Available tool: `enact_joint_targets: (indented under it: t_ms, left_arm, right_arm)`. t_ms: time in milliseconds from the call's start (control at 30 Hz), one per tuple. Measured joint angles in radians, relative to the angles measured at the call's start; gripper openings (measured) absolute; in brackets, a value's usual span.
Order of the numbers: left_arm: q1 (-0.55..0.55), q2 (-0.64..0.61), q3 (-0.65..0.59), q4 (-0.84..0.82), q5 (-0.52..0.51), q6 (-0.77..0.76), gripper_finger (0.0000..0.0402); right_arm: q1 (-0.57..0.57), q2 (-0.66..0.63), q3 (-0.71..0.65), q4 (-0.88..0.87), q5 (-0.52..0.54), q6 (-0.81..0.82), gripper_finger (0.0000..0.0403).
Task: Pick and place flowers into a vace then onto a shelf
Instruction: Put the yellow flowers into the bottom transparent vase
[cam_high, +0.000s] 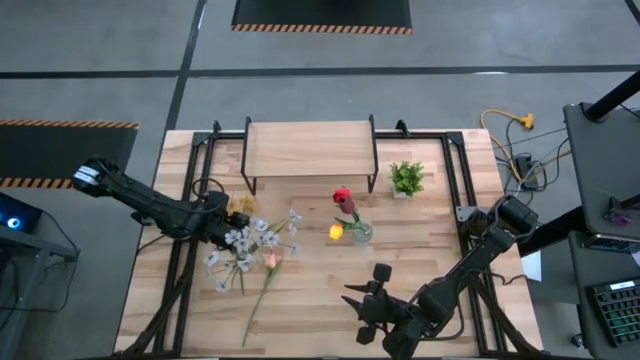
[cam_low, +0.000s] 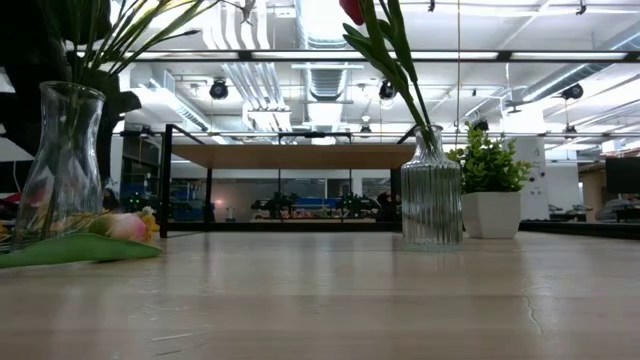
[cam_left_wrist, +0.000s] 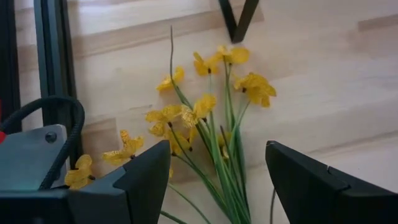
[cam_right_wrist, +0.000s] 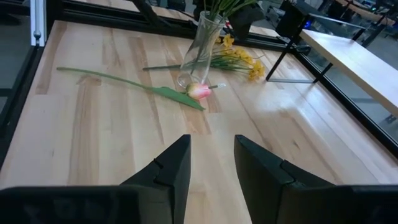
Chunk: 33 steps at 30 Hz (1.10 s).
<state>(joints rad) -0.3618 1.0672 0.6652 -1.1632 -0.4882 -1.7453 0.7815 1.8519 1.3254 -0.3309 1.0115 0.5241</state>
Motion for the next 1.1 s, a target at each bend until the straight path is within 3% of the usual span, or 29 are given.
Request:
enact_joint_targets:
  t_ms: [167,333,567,867,1100]
  left_arm:
    - [0.045,0.007,-0.009,0.049,0.038,0.010,0.0246]
    - [0.130,0.036,-0.012,0.204,0.108,0.136,0.0246]
    - [0.232,0.071,-0.025,0.177,0.138,0.207,0.0246]
    - [0.241,0.073,-0.109,0.189,0.186,0.162,0.0246]
    - [0.246,0.073,-0.214,0.357,0.194,0.159,0.0246]
  right_arm:
    - [0.000,0.000,0.000,0.000,0.000,-0.001,0.0112]
    - [0.000,0.000,0.000,-0.001,0.000,-0.004,0.0112]
    - [0.003,0.000,0.000,-0.001,0.000,-0.004,0.0112]
    - [0.006,0.000,0.000,-0.001,0.000,-0.004,0.0112]
    - [0.006,0.000,0.000,-0.001,0.001,-0.004,0.0112]
